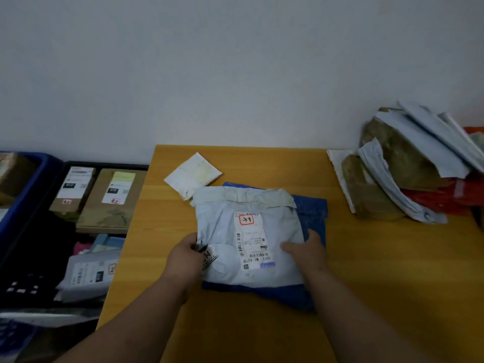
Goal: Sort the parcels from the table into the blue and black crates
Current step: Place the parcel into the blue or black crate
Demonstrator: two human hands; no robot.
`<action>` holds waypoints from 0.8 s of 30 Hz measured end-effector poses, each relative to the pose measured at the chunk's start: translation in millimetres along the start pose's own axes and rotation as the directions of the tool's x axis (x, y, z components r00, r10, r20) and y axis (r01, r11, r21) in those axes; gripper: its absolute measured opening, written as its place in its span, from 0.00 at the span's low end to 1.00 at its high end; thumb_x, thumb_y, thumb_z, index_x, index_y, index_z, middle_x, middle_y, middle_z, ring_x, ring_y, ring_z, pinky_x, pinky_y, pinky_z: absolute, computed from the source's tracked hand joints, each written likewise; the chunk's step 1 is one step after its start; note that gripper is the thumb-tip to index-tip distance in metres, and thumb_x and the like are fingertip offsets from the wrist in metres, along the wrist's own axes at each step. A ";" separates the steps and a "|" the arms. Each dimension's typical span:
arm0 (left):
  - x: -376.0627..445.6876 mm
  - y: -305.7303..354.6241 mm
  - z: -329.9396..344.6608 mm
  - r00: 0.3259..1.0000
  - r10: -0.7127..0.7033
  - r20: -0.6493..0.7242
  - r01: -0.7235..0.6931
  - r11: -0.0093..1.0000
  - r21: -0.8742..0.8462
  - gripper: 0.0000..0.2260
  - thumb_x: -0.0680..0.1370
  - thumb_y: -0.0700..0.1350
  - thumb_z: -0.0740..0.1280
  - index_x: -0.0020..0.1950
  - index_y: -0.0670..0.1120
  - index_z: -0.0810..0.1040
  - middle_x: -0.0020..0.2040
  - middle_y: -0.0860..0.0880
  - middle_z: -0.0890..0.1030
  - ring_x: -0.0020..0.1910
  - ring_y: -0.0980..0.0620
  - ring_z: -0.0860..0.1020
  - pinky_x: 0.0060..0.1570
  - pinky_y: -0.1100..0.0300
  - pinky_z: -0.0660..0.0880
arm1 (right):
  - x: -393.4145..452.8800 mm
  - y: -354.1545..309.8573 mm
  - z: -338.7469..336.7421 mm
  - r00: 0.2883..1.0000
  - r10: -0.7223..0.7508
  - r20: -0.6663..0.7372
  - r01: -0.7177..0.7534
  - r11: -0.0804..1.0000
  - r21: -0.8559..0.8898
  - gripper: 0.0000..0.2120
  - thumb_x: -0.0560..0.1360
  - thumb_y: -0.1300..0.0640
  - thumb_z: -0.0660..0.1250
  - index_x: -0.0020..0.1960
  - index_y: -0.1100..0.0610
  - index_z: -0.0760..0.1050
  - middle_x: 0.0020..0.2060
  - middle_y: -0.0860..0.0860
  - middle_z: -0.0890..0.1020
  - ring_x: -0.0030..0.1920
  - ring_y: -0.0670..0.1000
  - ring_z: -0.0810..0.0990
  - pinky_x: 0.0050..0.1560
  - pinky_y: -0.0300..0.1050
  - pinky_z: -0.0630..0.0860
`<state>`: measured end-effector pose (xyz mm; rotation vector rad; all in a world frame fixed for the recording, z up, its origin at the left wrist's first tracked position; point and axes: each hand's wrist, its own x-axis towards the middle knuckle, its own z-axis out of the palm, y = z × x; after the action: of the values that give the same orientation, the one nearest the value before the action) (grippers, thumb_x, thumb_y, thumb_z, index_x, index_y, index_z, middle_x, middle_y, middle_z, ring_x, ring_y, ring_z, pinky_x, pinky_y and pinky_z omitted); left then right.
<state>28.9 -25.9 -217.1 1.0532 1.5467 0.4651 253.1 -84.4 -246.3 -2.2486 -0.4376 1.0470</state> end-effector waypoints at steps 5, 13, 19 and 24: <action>-12.7 7.2 1.6 0.998 -0.010 -0.062 0.003 0.994 -0.111 0.19 0.77 0.26 0.54 0.48 0.47 0.78 0.46 0.46 0.81 0.42 0.47 0.78 0.37 0.57 0.74 | -3.4 -10.9 -15.4 0.994 -0.069 0.083 0.058 0.990 0.125 0.10 0.74 0.64 0.70 0.54 0.60 0.74 0.52 0.57 0.80 0.50 0.57 0.78 0.48 0.49 0.77; -19.3 10.3 -8.5 0.958 0.148 -0.247 -0.153 0.988 -0.001 0.28 0.77 0.46 0.70 0.74 0.50 0.64 0.70 0.49 0.68 0.68 0.46 0.69 0.60 0.48 0.73 | -19.0 -38.8 -17.9 0.907 -0.418 -0.048 0.413 0.906 -0.090 0.05 0.78 0.63 0.60 0.50 0.57 0.73 0.41 0.48 0.78 0.48 0.54 0.78 0.50 0.50 0.73; -39.0 64.1 -10.5 0.719 0.638 -0.276 -0.493 0.748 0.445 0.42 0.73 0.48 0.74 0.80 0.48 0.52 0.79 0.47 0.55 0.77 0.47 0.54 0.75 0.47 0.56 | -44.5 -88.4 -17.5 0.556 -0.819 -0.143 0.763 0.571 -0.303 0.13 0.66 0.64 0.55 0.31 0.48 0.57 0.27 0.45 0.66 0.33 0.53 0.68 0.43 0.48 0.62; -60.6 116.6 -12.4 0.506 0.834 -0.219 -0.575 0.516 0.636 0.48 0.69 0.54 0.76 0.79 0.56 0.48 0.80 0.48 0.53 0.78 0.49 0.53 0.75 0.45 0.53 | -57.1 -105.2 -15.4 0.265 -0.941 -0.212 0.815 0.336 -0.473 0.10 0.61 0.67 0.62 0.36 0.53 0.74 0.54 0.47 0.79 0.59 0.54 0.68 0.56 0.50 0.58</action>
<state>56.7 -11.8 -88.9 2.1892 1.6337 1.0533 224.8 -40.6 -137.4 -1.8006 -1.4985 -0.2075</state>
